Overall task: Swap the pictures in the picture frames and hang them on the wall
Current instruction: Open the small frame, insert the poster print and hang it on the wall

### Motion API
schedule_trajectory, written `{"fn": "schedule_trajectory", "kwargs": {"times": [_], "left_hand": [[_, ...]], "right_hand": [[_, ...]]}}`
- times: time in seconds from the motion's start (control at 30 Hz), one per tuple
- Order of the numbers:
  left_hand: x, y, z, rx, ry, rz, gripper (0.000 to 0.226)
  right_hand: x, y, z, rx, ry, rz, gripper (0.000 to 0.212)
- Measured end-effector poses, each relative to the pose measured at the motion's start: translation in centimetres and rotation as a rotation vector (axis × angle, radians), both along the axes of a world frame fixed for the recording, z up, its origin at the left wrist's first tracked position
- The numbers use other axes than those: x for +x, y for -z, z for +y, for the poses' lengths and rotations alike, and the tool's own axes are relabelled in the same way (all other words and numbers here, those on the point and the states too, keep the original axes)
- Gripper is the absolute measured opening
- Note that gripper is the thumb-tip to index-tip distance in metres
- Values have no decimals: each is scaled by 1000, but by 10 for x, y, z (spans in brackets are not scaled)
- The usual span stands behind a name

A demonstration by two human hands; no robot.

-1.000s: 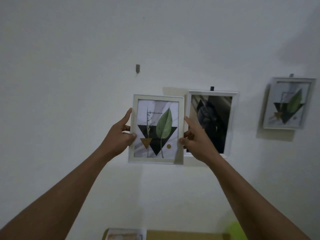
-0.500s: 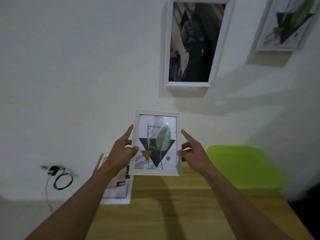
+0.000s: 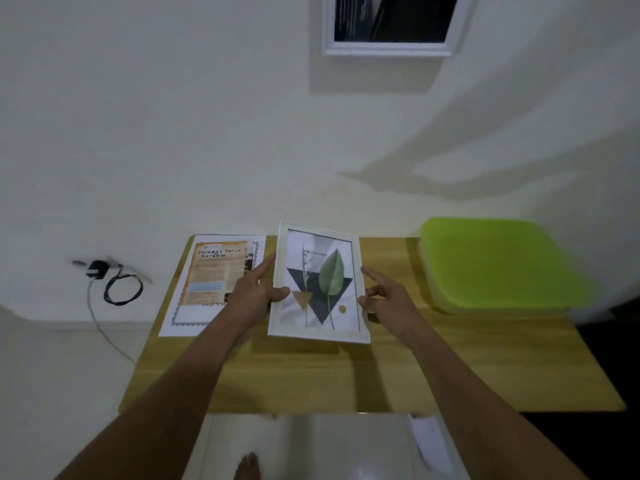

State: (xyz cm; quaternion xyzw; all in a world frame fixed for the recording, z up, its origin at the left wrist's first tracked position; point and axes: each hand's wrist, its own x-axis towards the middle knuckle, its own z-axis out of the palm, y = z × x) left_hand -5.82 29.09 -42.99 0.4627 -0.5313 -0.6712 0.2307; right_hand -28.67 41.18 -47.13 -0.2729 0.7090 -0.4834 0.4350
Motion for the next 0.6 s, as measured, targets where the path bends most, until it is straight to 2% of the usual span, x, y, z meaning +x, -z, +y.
{"fn": "schedule_trajectory", "kwargs": {"times": [0.17, 0.3, 0.5, 0.6], "left_hand": [[-7, 4, 8, 69, 144, 16, 92], [-16, -2, 9, -24, 180, -44, 88], [-30, 6, 14, -141, 317, -133, 80], [-34, 8, 24, -170, 359, -94, 76]], "right_hand": [[4, 27, -7, 34, 39, -20, 61], [9, 24, -21, 45, -36, 22, 52], [21, -5, -57, 50, -179, 53, 67], [25, -14, -68, 2, -227, 72, 69]]}}
